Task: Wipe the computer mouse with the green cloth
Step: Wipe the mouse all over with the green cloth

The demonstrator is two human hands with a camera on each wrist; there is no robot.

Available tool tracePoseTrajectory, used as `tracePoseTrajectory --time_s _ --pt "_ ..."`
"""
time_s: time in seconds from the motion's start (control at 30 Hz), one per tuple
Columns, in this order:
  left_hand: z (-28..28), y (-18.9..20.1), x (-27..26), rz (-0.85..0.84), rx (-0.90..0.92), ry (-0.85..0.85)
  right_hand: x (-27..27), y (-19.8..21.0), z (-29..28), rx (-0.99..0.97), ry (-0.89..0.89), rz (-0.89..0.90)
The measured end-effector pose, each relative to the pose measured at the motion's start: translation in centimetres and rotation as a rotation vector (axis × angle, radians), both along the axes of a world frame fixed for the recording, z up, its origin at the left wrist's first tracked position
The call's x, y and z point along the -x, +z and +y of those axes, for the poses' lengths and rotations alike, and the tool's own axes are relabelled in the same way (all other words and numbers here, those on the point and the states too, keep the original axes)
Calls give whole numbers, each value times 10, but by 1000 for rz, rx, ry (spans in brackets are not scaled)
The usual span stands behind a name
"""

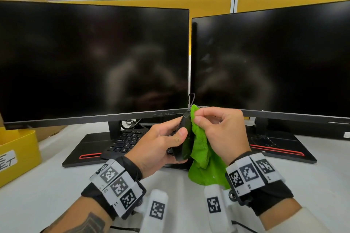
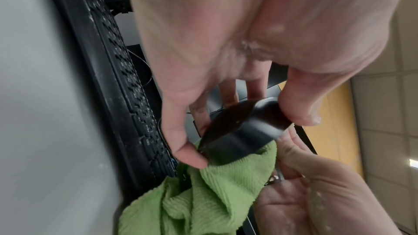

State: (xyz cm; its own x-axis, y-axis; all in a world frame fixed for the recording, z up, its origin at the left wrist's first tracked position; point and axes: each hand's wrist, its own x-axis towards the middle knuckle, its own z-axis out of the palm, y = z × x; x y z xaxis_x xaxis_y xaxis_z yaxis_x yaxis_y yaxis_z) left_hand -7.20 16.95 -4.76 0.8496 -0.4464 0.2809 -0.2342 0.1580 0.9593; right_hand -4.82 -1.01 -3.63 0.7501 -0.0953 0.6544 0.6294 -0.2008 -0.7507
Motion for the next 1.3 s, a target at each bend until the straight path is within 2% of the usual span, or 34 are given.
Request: tracePoseTrajectory --time_s 0.17,0.47,1.1,1.23,1.3 --pt "3 2 -3 25 11 15 9 4 8 136 12 -154" --pt "0 1 -3 59 53 1 12 5 10 88 56 -201" --pt "3 2 1 5 7 -31 -8 -5 -4 -49 -56 46" --pt "8 3 1 41 6 -22 -8 -1 -6 -191 22 124" --pt "13 3 -2 76 26 30 -9 3 -11 -382 149 278"
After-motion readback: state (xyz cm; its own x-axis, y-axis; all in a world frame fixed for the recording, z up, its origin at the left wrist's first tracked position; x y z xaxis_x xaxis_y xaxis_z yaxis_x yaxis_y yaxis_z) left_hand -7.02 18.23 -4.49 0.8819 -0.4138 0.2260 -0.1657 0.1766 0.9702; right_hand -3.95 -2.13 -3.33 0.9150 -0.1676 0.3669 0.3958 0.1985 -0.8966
